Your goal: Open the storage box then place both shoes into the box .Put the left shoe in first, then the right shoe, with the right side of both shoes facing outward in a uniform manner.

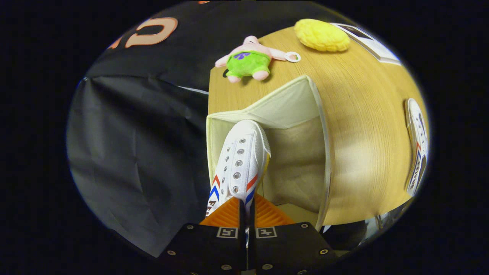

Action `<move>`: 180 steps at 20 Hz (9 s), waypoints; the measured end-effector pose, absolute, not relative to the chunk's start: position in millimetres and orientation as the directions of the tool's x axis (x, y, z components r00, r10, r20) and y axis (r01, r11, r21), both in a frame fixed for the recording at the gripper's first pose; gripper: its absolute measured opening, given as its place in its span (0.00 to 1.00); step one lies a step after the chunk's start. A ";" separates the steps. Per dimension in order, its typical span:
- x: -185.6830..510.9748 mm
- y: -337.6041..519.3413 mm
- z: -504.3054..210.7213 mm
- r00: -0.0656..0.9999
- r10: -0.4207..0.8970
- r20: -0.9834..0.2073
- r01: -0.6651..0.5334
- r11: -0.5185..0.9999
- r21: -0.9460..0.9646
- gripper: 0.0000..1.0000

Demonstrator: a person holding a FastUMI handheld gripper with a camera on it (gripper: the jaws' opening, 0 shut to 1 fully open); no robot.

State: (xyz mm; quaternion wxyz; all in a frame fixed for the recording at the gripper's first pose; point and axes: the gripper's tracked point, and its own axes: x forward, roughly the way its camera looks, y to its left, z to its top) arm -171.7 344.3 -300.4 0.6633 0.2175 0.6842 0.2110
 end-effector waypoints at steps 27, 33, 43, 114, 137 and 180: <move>-117.1 163.5 -249.0 0.391 0.476 -0.787 -0.083 0.870 0.485 0.96; -116.5 36.4 -308.7 0.423 0.241 -0.874 -0.049 0.969 0.244 0.97; -142.8 -69.2 -377.0 0.378 0.093 -0.921 -0.121 0.991 0.051 0.98; -123.1 -5.3 -366.6 0.357 0.277 -0.892 -0.044 0.959 0.280 0.07; -130.4 223.9 -243.1 0.430 0.427 -0.795 -0.211 0.904 0.372 0.01; -12.9 52.5 -70.3 0.885 0.261 -0.385 -0.260 0.964 0.054 0.99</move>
